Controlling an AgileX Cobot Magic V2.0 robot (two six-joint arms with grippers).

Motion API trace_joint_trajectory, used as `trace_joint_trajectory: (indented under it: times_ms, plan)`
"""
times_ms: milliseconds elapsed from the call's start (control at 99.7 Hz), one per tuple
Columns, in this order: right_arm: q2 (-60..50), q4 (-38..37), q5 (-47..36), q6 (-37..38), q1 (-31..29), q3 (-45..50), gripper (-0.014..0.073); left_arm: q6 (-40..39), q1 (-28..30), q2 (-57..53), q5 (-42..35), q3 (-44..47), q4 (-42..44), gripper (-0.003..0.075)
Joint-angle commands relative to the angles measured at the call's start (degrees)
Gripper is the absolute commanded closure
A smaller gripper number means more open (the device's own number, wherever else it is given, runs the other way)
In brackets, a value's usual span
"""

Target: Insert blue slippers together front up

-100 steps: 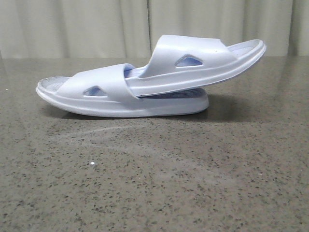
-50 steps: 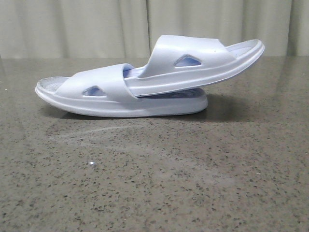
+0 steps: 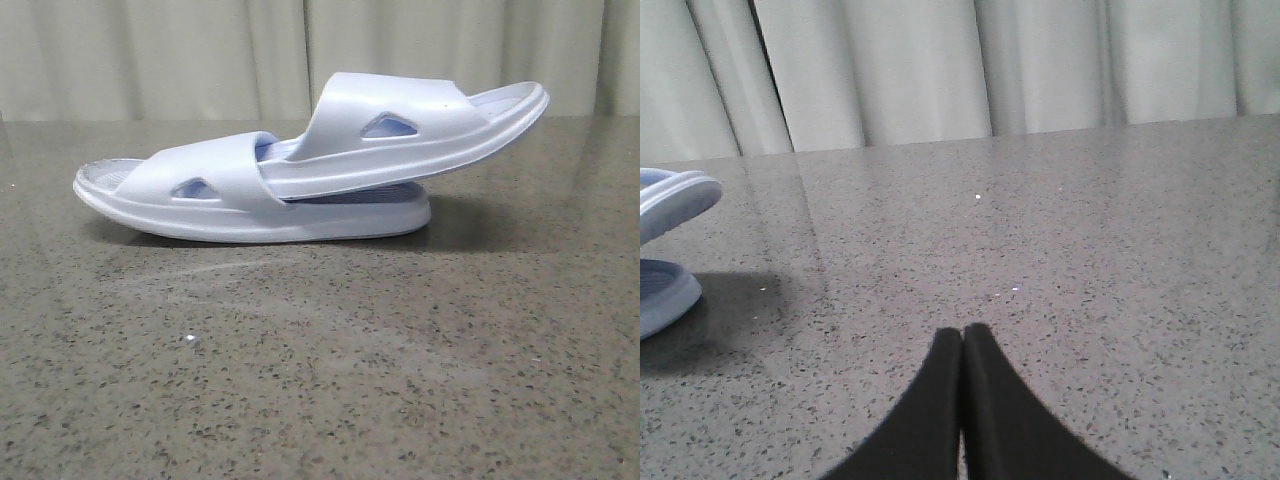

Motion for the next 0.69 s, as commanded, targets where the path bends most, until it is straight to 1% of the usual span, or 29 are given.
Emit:
trace_joint_trajectory:
  times_ms: [0, 682]
  plan:
    - [-1.2, -0.7, -4.5, -1.0, -0.4, 1.1, 0.0701, -0.6, -0.4, 0.1, -4.5, 0.5, -0.2, 0.0704]
    - [-1.2, -1.3, -4.1, -1.0, -0.4, 1.1, 0.0701, -0.6, -0.4, 0.1, -4.5, 0.5, -0.2, 0.0704]
